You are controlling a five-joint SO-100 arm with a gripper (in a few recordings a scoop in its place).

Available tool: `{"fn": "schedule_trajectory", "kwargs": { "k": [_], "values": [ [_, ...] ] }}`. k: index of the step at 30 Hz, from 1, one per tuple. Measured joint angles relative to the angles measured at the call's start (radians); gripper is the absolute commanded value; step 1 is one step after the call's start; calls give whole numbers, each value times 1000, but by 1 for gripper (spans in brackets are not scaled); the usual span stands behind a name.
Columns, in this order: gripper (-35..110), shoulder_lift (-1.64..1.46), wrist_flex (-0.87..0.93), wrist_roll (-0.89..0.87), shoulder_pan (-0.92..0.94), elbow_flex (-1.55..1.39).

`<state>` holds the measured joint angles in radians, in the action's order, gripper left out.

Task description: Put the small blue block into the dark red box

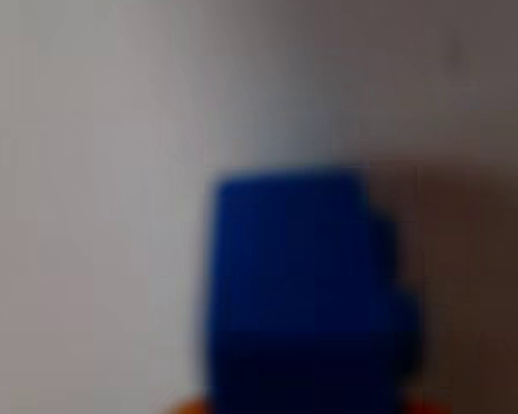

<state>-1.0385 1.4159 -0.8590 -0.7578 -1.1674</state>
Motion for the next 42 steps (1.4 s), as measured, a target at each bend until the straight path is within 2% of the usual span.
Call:
{"fn": "schedule_trajectory", "kwargs": {
  "k": [3,5,11,19,23,27,33,37,40,42],
  "values": [
    [1,-55,115,0,2,8],
    [1,-164,129,0,21,-48],
    [0,-712,69,91,202,-468],
    [0,-1744,-29,385,787,-1141],
    [0,-1996,-138,491,1083,-1279],
    [0,-1901,-362,528,1224,-1370],
    [0,-1456,-698,589,1397,-1285],
    [1,-1068,-782,635,1470,-1085],
    [18,-819,-795,670,1523,-934],
    [22,-698,-782,670,1549,-857]
  ]
}}
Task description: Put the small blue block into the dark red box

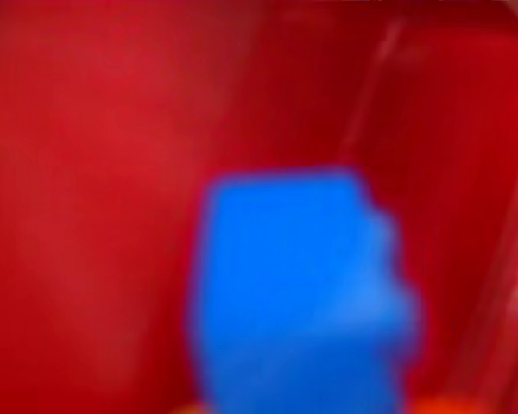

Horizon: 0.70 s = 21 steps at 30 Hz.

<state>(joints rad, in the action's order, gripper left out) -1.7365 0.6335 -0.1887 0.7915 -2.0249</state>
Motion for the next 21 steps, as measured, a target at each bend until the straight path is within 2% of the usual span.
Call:
{"fn": "schedule_trajectory", "kwargs": {
  "k": [4,9,15,16,18,21],
  "values": [
    [22,140,48,-26,20,69],
    [22,28,133,28,-18,12],
    [20,-474,327,138,-229,-241],
    [18,-581,348,156,-282,-293],
    [5,-819,394,181,-411,-407],
    [6,-1201,459,190,-612,-580]
  ]
}}
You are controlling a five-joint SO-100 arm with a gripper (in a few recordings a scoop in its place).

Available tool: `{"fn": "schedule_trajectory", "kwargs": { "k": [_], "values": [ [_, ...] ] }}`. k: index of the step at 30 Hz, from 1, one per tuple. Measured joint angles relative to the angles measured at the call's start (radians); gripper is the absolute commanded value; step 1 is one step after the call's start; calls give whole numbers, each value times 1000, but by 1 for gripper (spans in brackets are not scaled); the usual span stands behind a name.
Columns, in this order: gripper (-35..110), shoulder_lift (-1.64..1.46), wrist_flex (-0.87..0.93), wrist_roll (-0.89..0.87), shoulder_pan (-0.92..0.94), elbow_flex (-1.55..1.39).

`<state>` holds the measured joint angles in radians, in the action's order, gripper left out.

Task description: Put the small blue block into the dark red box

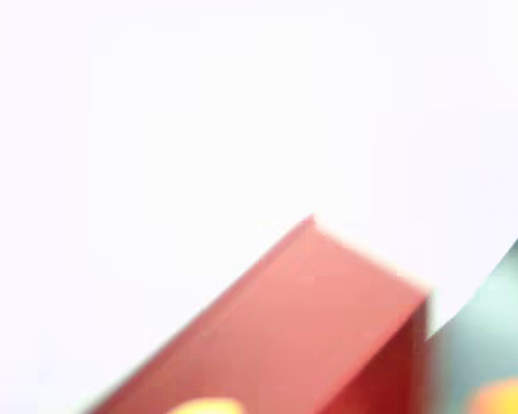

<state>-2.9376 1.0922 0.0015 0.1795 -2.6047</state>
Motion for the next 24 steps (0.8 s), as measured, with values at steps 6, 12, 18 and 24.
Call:
{"fn": "schedule_trajectory", "kwargs": {
  "k": [6,12,18,24],
  "values": [
    [7,-377,95,28,-368,-202],
    [1,-407,138,-11,-649,-321],
    [0,-405,146,-54,-730,-417],
    [0,-405,222,-41,-727,-419]
  ]
}}
